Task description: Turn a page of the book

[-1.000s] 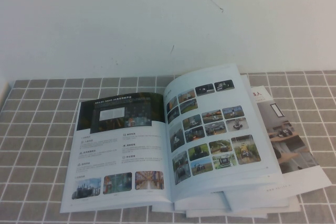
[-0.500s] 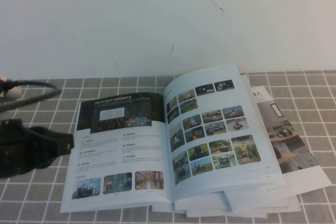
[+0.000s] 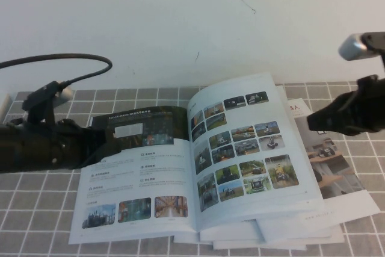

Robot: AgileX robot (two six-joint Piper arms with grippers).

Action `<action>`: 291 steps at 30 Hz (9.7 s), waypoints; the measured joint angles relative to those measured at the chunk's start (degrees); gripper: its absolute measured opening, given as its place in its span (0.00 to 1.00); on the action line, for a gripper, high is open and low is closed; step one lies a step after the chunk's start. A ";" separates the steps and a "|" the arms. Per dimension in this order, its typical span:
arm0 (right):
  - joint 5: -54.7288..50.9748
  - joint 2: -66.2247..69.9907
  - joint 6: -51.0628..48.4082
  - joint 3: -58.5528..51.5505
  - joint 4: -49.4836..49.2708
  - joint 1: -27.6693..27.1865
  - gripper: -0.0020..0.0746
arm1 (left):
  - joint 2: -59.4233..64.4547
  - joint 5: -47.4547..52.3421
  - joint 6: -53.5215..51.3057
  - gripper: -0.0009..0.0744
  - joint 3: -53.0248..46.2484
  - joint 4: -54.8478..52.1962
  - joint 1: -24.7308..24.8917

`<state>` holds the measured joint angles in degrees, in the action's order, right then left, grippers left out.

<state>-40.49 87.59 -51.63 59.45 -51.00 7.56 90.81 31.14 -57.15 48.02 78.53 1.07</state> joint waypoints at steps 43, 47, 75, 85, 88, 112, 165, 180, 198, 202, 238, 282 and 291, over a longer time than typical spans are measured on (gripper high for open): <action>-12.35 22.50 0.90 20.04 -11.98 7.12 0.47 | 12.99 -7.58 -5.31 0.01 0.60 0.72 8.74; -11.34 22.30 0.90 20.27 -13.06 11.05 0.47 | 12.99 -7.58 -5.31 0.01 0.60 0.72 8.74; -5.01 21.99 -5.70 20.27 -25.90 16.80 0.47 | -19.72 4.64 13.70 0.01 0.96 -25.67 11.83; -5.14 21.99 -6.56 20.27 -26.93 16.80 0.47 | -28.18 7.66 27.02 0.01 0.85 -36.32 28.32; -5.14 21.99 -6.65 20.27 -26.93 16.80 0.47 | -27.62 5.36 27.93 0.01 0.85 -36.46 35.20; -5.14 21.99 -8.80 20.27 -24.16 16.80 0.47 | -4.44 -33.44 27.71 0.01 0.76 -33.80 48.88; -12.72 31.68 26.14 23.60 38.14 16.80 0.14 | -3.67 -33.13 28.25 0.01 -14.75 -23.66 38.05; -14.70 31.68 26.38 23.60 37.23 16.80 0.14 | -11.38 -30.41 27.57 0.01 -14.59 -21.85 37.90; -17.31 31.68 26.62 23.60 32.87 16.80 0.14 | 0.86 -26.99 20.90 0.01 -8.57 -22.10 24.49; -16.12 31.68 26.62 23.60 32.18 16.80 0.14 | 3.12 -26.99 20.45 0.01 -8.57 -22.10 24.49; -25.29 -8.04 34.11 23.61 57.70 16.80 0.14 | -41.69 -0.55 27.64 0.01 -8.16 -51.89 24.36; -4.14 -79.53 47.86 -36.24 56.40 16.80 0.02 | -72.71 -24.78 72.41 0.01 -37.17 -87.03 24.36; -3.87 -79.57 47.86 -36.24 55.84 16.80 0.02 | -72.71 -24.78 72.15 0.01 -37.17 -87.03 24.36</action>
<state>-44.36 8.02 -3.77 23.21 4.84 24.37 18.10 6.37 15.00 10.85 -8.51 25.42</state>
